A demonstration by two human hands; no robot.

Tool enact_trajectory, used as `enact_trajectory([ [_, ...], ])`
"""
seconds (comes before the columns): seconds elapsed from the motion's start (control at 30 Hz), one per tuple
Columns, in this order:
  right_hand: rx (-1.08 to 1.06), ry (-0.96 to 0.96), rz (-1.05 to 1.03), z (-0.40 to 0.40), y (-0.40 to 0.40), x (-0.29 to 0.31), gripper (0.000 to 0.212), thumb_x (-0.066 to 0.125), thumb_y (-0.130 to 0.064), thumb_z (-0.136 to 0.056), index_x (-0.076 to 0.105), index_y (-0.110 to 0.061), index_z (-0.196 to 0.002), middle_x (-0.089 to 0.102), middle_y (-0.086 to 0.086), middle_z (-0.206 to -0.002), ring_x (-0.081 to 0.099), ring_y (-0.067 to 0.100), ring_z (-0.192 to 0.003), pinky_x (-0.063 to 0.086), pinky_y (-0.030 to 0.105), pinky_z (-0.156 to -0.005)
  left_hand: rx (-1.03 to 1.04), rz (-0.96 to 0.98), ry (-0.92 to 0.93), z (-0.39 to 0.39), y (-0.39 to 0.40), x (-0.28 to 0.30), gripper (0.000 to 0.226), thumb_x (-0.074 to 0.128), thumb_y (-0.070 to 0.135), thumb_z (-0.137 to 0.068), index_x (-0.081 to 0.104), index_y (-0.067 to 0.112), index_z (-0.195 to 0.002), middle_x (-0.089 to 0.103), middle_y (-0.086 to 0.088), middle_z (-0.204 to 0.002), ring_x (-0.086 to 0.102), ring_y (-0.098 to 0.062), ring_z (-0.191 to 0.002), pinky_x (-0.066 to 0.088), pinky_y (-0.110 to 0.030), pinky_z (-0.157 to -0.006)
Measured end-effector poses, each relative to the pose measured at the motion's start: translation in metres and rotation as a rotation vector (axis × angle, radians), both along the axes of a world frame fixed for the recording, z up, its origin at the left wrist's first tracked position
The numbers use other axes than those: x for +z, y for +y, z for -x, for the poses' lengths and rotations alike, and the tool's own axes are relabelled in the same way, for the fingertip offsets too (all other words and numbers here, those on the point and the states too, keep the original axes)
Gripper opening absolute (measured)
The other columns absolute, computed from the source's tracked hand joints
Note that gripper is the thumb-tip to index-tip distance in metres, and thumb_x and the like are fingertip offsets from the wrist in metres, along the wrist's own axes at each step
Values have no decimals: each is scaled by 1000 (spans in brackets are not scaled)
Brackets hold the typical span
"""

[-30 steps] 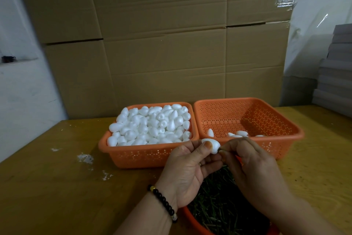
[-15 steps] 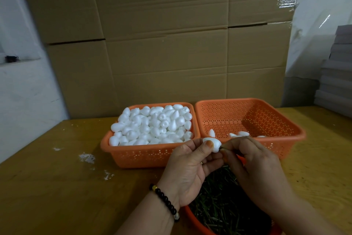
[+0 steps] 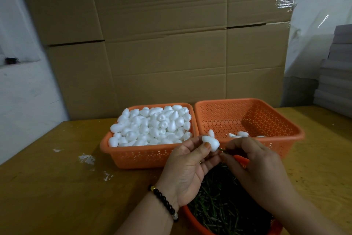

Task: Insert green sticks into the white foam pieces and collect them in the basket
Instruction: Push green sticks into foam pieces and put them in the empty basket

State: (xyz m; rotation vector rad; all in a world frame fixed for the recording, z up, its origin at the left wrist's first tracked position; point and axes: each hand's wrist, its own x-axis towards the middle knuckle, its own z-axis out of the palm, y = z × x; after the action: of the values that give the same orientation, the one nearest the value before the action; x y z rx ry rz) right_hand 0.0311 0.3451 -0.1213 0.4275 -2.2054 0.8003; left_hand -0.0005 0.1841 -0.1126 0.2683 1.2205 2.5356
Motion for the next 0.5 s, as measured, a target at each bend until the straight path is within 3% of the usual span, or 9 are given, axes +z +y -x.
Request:
enact_trajectory([
  [0.17, 8, -35, -2, -1, 2, -2, 27, 77, -29, -72, 63, -26, -95, 62, -16, -87, 63, -1, -79, 52, 16, -69, -4, -52, -20, 1, -1, 0, 37, 65, 3, -75, 62, 4, -113, 69, -14, -104, 66, -18, -84, 57, -28, -73],
  [0.3, 7, -18, -9, -1, 2, -3, 26, 80, -23, -71, 63, -23, -92, 60, -17, -85, 59, -5, -77, 45, 9, -70, -26, -71, -17, 1, -1, 0, 37, 61, 3, -78, 62, 6, -115, 69, -13, -101, 66, -18, -84, 57, -30, -73],
  [0.5, 26, 34, 3, -2, 1, -2, 21, 80, -18, -73, 65, -20, -88, 61, -14, -83, 59, -1, -74, 45, 10, -67, -57, -55, 19, -1, -1, -2, 29, 59, 3, -82, 68, 8, -109, 67, -16, -107, 65, -21, -92, 56, -32, -77],
])
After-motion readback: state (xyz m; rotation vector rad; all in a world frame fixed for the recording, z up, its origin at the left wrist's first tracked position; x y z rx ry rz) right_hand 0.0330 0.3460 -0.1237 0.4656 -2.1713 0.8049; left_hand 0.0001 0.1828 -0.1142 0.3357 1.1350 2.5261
